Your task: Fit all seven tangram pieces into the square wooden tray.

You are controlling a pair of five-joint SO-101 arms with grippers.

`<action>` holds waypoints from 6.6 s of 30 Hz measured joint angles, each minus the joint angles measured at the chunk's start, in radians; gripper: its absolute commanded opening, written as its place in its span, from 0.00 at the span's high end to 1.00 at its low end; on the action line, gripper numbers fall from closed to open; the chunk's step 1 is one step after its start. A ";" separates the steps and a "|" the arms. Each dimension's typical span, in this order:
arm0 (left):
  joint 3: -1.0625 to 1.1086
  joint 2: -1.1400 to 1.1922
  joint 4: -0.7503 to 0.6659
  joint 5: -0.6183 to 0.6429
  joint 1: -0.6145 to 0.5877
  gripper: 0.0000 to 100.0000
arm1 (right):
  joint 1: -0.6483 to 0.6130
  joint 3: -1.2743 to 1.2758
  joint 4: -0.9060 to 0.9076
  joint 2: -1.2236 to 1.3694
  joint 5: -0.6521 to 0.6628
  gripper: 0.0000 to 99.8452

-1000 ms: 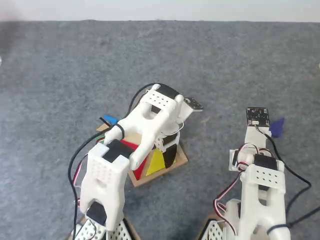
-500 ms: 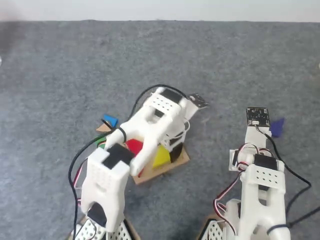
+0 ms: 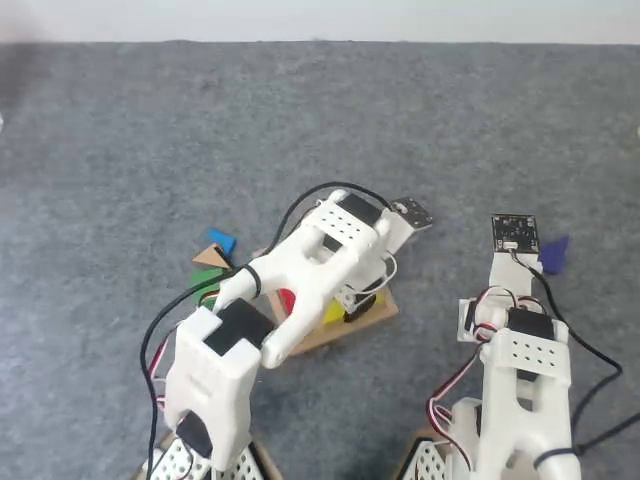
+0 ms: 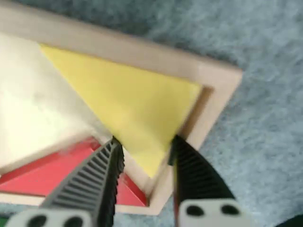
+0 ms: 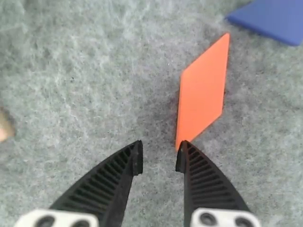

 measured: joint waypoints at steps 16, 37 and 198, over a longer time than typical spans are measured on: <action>0.002 -0.133 -0.028 -0.025 0.015 0.99 | 0.000 0.000 0.000 0.000 0.000 0.86; 0.446 -0.809 -0.302 -0.017 -0.345 0.88 | 0.000 0.000 0.000 0.000 0.000 0.86; 0.720 -0.710 -0.577 0.321 -0.802 0.98 | 0.147 -0.390 0.000 0.512 0.040 0.70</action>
